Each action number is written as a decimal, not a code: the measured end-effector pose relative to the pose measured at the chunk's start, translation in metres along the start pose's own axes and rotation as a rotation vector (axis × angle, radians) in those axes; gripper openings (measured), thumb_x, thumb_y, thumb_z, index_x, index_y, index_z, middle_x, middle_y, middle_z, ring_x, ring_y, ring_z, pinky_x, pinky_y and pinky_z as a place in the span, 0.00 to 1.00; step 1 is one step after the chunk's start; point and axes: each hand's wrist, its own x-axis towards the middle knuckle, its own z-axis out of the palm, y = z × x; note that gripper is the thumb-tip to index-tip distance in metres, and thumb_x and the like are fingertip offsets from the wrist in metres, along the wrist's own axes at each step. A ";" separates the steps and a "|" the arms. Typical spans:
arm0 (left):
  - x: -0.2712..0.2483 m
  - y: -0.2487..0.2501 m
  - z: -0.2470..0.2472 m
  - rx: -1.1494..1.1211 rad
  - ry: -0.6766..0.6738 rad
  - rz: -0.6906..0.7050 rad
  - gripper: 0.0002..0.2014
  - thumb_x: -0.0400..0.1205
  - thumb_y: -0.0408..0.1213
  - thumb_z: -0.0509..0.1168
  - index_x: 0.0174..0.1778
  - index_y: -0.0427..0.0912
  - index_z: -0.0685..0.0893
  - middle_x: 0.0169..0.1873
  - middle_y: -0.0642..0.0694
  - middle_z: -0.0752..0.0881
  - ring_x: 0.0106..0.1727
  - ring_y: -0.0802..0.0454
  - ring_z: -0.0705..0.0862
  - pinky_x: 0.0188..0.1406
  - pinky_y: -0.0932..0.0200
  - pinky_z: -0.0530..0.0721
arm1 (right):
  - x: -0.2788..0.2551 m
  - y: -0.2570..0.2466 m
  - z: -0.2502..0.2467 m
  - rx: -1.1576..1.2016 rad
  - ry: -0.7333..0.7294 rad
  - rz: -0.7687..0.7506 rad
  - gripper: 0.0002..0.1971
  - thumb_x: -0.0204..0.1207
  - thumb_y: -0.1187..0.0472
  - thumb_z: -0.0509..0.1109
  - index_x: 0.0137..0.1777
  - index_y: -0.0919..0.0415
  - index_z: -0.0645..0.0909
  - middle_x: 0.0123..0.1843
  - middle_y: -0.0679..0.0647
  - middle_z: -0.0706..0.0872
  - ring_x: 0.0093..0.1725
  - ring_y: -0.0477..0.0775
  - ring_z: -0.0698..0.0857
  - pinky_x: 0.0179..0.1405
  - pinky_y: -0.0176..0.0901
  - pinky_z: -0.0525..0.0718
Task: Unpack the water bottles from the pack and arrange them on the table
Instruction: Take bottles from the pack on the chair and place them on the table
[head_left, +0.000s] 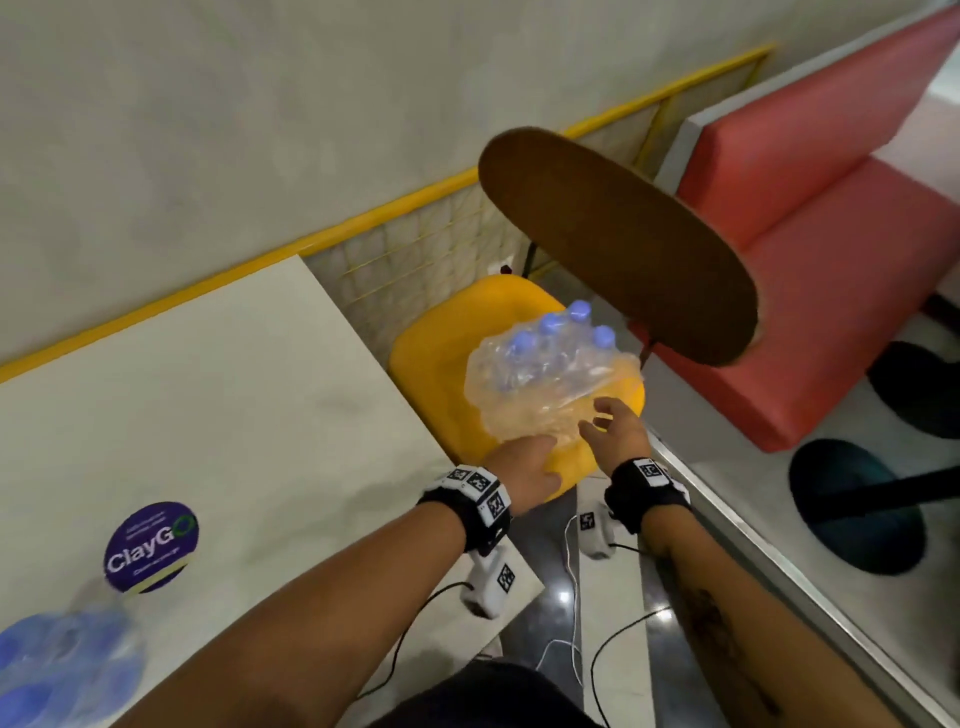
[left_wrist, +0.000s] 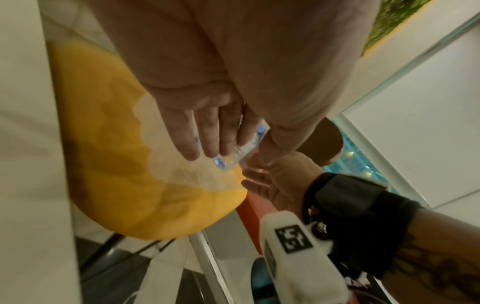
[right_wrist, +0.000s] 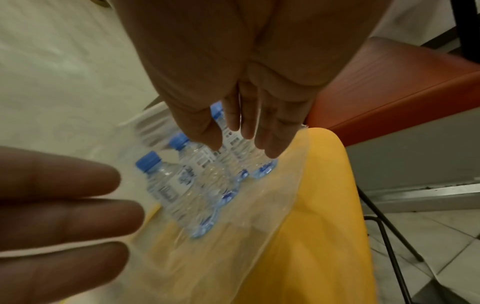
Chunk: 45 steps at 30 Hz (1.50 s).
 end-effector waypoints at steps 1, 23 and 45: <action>0.014 0.004 0.003 -0.024 0.003 -0.026 0.33 0.82 0.45 0.65 0.84 0.43 0.67 0.77 0.40 0.77 0.75 0.38 0.78 0.72 0.45 0.79 | 0.012 0.001 -0.002 -0.006 -0.006 0.009 0.26 0.77 0.58 0.74 0.74 0.55 0.73 0.69 0.55 0.82 0.65 0.55 0.83 0.53 0.51 0.85; 0.142 -0.014 -0.039 -0.188 0.463 -0.337 0.14 0.83 0.53 0.69 0.48 0.44 0.86 0.39 0.47 0.87 0.40 0.45 0.86 0.41 0.53 0.84 | 0.108 -0.020 0.019 0.107 0.089 -0.036 0.32 0.60 0.42 0.82 0.65 0.37 0.75 0.65 0.46 0.76 0.61 0.47 0.76 0.57 0.35 0.75; -0.042 -0.044 -0.031 0.288 0.333 0.010 0.31 0.60 0.67 0.72 0.54 0.56 0.78 0.50 0.57 0.81 0.45 0.47 0.83 0.44 0.47 0.88 | -0.080 0.007 -0.012 -0.191 0.075 -0.343 0.31 0.57 0.51 0.83 0.60 0.48 0.77 0.51 0.45 0.83 0.48 0.53 0.84 0.44 0.51 0.86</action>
